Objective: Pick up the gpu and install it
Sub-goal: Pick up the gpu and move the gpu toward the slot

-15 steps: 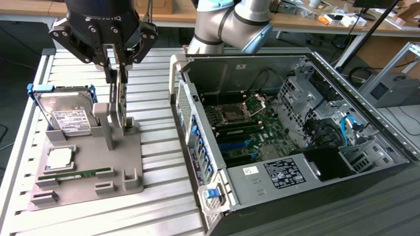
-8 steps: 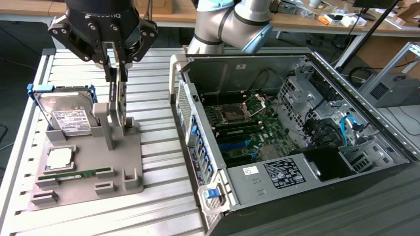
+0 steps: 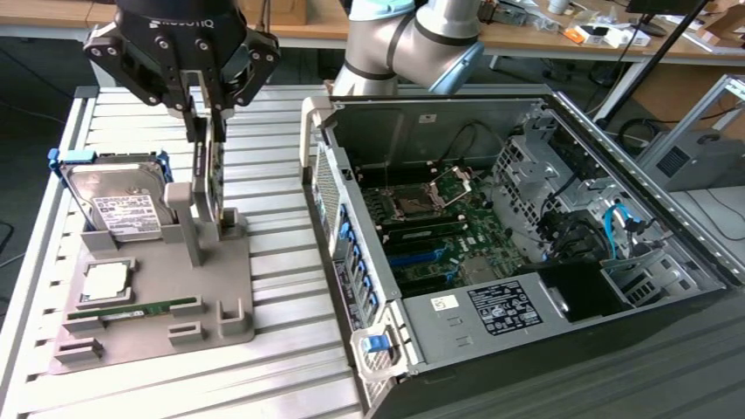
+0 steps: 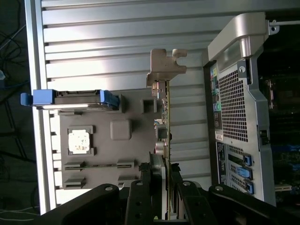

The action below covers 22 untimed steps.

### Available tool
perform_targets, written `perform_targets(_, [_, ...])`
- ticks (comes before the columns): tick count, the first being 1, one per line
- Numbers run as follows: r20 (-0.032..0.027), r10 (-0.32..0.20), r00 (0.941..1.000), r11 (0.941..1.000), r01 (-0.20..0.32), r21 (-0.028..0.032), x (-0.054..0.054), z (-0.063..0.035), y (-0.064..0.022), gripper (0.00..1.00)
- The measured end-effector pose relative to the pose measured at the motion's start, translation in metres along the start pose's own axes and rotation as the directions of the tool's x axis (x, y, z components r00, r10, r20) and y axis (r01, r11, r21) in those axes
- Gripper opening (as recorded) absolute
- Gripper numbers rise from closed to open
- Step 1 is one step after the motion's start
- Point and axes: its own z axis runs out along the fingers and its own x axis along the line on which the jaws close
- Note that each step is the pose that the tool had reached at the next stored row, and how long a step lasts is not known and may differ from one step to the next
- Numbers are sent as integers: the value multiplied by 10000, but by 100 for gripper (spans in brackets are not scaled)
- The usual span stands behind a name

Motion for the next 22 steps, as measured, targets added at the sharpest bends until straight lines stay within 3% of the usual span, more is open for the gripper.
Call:
perform_targets(15, [-3, 1, 10000, 10000, -1, -45, -3, -72, 6, 27])
perform_targets(22, [-20, 2, 10000, 10000, -2, -44, -85, -70, 12, 27])
